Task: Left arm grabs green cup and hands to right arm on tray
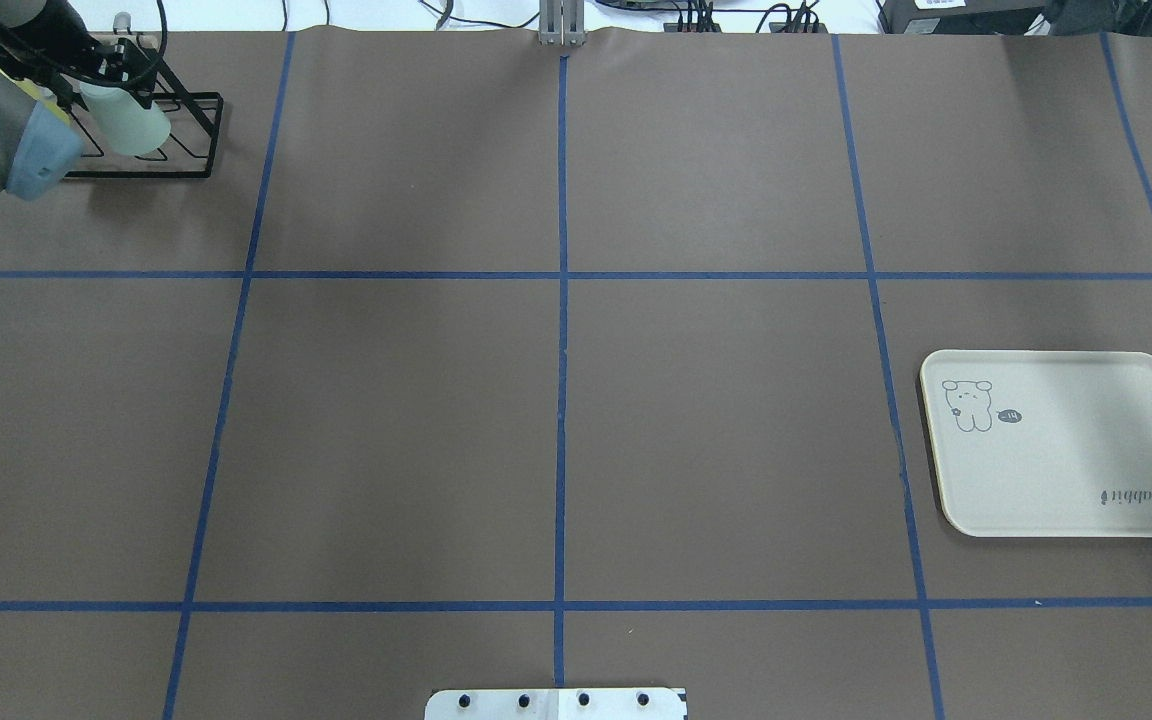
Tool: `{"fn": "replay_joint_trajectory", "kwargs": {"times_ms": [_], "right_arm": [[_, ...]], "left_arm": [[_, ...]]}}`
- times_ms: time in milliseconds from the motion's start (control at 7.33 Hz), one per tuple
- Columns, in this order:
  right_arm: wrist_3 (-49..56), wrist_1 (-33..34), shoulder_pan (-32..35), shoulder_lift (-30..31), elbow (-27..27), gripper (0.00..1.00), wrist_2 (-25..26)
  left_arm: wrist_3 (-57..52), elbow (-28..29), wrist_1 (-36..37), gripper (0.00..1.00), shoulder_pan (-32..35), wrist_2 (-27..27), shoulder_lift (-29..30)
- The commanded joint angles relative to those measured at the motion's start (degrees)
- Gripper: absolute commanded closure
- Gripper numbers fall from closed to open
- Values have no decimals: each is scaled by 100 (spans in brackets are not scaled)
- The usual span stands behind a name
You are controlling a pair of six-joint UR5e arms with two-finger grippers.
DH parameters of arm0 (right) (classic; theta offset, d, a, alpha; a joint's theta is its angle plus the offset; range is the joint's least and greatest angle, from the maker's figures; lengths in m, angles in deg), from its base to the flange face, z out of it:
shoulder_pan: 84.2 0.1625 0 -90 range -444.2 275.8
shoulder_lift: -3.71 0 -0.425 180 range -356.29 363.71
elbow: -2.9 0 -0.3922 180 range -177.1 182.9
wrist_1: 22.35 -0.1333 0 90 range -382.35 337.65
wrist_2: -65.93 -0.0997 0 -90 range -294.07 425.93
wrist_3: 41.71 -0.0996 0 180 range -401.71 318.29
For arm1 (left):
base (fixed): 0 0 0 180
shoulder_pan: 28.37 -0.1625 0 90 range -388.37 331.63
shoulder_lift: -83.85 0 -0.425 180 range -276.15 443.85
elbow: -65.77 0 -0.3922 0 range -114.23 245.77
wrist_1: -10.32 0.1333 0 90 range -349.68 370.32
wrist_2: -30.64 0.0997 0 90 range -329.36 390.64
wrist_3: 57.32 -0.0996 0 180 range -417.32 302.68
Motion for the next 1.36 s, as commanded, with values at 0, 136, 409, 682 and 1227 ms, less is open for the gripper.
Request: {"fn": "replay_joint_trajectory", "kwargs": {"times_ms": [0, 136, 409, 682, 1227], "right_arm": [[-2, 0, 0, -1, -2, 0, 0], [-2, 0, 0, -1, -10, 0, 0], [-11, 0, 0, -1, -2, 0, 0], [-11, 0, 0, -1, -2, 0, 0], [-11, 0, 0, -18, 42, 0, -8]], "left_arm": [[-9, 99, -52, 10, -62, 9, 22], [-9, 204, -279, 12, -62, 9, 4], [9, 205, -281, 63, -62, 9, 13], [0, 170, -237, 100, 8, 9, 30], [0, -1081, 462, 100, 351, 0, -432]]}}
